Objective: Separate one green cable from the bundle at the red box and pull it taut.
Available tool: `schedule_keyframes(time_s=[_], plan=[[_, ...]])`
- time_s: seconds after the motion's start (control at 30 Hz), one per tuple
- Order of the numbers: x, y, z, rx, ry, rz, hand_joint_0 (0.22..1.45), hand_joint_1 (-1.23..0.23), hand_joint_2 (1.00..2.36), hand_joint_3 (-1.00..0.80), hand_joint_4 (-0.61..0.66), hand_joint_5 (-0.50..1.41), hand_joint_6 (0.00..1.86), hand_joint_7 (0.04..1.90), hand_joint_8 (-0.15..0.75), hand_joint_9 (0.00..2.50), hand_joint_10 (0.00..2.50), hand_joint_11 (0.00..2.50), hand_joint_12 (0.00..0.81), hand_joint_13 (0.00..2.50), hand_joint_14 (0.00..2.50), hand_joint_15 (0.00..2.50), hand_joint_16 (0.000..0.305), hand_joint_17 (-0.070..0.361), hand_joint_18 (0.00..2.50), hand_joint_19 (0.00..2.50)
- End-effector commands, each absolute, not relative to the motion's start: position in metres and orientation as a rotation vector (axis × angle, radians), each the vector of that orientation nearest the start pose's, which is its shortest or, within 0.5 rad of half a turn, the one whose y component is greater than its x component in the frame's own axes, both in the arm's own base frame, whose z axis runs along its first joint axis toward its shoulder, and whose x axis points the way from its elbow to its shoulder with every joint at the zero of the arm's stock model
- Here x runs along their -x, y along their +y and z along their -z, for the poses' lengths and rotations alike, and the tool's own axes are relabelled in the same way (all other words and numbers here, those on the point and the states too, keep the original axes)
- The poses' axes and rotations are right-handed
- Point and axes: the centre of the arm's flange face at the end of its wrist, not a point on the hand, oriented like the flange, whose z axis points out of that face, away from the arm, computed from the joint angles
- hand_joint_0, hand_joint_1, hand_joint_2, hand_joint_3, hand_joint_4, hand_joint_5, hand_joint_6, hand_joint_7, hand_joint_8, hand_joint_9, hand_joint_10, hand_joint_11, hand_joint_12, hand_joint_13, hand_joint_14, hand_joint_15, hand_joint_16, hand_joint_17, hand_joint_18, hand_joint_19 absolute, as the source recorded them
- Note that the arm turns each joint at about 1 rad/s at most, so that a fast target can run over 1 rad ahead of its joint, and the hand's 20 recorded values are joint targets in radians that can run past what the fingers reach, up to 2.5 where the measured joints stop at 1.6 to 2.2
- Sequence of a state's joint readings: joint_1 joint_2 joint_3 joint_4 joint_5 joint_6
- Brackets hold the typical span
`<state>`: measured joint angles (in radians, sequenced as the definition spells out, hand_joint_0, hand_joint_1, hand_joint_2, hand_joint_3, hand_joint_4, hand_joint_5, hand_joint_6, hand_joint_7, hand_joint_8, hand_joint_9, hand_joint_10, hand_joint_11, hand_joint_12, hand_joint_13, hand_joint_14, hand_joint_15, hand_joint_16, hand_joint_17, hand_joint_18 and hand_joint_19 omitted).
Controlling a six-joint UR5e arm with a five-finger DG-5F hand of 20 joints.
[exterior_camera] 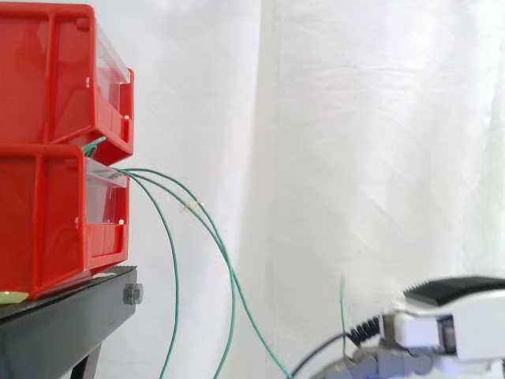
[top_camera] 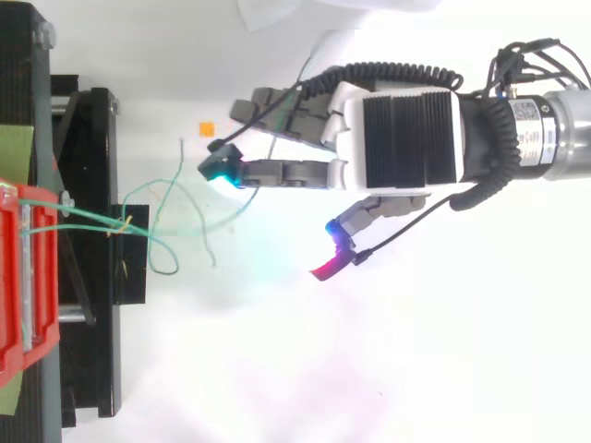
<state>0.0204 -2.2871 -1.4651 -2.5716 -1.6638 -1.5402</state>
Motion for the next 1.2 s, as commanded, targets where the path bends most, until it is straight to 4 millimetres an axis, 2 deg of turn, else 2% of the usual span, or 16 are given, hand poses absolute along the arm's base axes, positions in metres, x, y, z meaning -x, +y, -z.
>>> schedule_keyframes(time_s=[0.0,0.1,0.13,0.3,0.43,0.53,0.6,0.67,0.8,0.87,0.9,0.93,0.97,1.0,1.03,1.17], plan=[[-0.688,-0.115,-0.143,0.0,1.611,-0.167,0.35,-0.52,1.0,-0.5,0.0,-0.27,0.5,0.58,0.542,0.7,0.0,0.0,0.632,0.8,0.0,0.0,0.107,0.241,1.17,0.36],[-0.686,-0.116,-0.141,-0.052,1.625,-0.236,0.35,-0.52,1.0,-0.5,-0.01,-0.28,0.5,0.57,0.539,0.83,0.0,0.0,0.632,0.87,0.0,0.0,0.107,0.241,1.19,0.36],[-0.683,-0.117,-0.147,-0.114,1.636,-0.319,0.35,-0.52,1.0,-0.5,-0.01,-0.28,0.5,0.56,0.536,0.88,0.0,0.0,0.63,0.9,0.0,0.0,0.107,0.24,1.2,0.36],[-0.679,-0.118,-0.163,-0.183,1.644,-0.376,0.35,-0.52,1.0,-0.5,-0.04,-0.3,0.5,0.54,0.533,1.06,0.0,0.0,0.632,1.03,0.0,0.0,0.106,0.238,1.26,0.33],[-0.672,-0.118,-0.161,-0.278,1.691,-0.448,0.35,-0.52,1.0,-0.5,-0.05,-0.3,0.5,0.53,0.527,1.26,0.0,0.0,0.632,1.18,0.0,0.0,0.104,0.233,1.33,0.3],[-0.67,-0.118,-0.16,-0.347,1.702,-0.505,0.35,-0.52,1.0,-0.5,-0.03,-0.3,0.5,0.51,0.521,1.52,0.0,0.0,0.625,1.33,0.0,0.0,0.101,0.226,1.39,0.27],[-0.67,-0.118,-0.159,-0.364,1.703,-0.518,0.35,-0.51,1.0,-0.5,0.01,-0.3,0.5,0.5,0.507,1.69,0.01,0.13,0.619,1.41,0.0,0.0,0.098,0.222,1.43,0.27],[-0.669,-0.118,-0.158,-0.401,1.712,-0.543,0.35,-0.5,1.0,-0.5,0.06,-0.3,0.5,0.5,0.489,1.91,0.02,0.41,0.606,1.57,0.0,0.03,0.097,0.217,1.51,0.26],[-0.667,-0.118,-0.157,-0.428,1.721,-0.563,0.35,-0.5,1.0,-0.5,0.06,-0.3,0.5,0.5,0.429,2.16,0.03,0.92,0.597,1.69,0.01,0.14,0.095,0.214,1.58,0.27],[-0.667,-0.118,-0.157,-0.43,1.721,-0.564,0.35,-0.5,1.0,-0.5,-0.03,-0.3,0.5,0.51,0.338,2.28,0.01,1.61,0.572,1.69,0.01,0.44,0.1,0.224,1.56,0.34],[-0.667,-0.118,-0.157,-0.43,1.721,-0.564,0.35,-0.5,1.0,-0.5,-0.05,-0.3,0.5,0.51,0.316,2.22,0.35,1.56,0.554,1.68,0.02,0.56,0.101,0.228,1.55,0.36],[-0.667,-0.118,-0.157,-0.43,1.721,-0.564,0.35,-0.49,1.0,-0.5,-0.06,-0.3,0.5,0.52,0.302,1.96,1.83,0.96,0.537,1.7,0.02,0.83,0.103,0.232,1.51,0.39],[-0.667,-0.118,-0.157,-0.43,1.722,-0.564,0.36,-0.49,1.0,-0.5,-0.07,-0.3,0.5,0.51,0.311,1.76,2.46,1.18,0.534,1.72,0.03,1.04,0.104,0.234,1.49,0.42],[-0.667,-0.119,-0.157,-0.433,1.721,-0.564,0.35,-0.49,1.0,-0.5,-0.08,-0.3,0.5,0.52,0.337,1.46,2.5,1.31,0.524,1.69,0.02,1.2,0.105,0.237,1.46,0.43],[-0.666,-0.118,-0.156,-0.441,1.728,-0.569,0.36,-0.48,1.0,-0.5,-0.09,-0.3,0.5,0.52,0.346,1.34,2.5,1.51,0.508,1.67,0.02,1.3,0.106,0.239,1.44,0.44],[-0.658,-0.117,-0.155,-0.514,1.78,-0.613,0.35,-0.48,1.0,-0.5,-0.08,-0.3,0.5,0.53,0.369,1.18,2.5,1.64,0.538,1.65,0.01,1.4,0.108,0.243,1.4,0.46]])
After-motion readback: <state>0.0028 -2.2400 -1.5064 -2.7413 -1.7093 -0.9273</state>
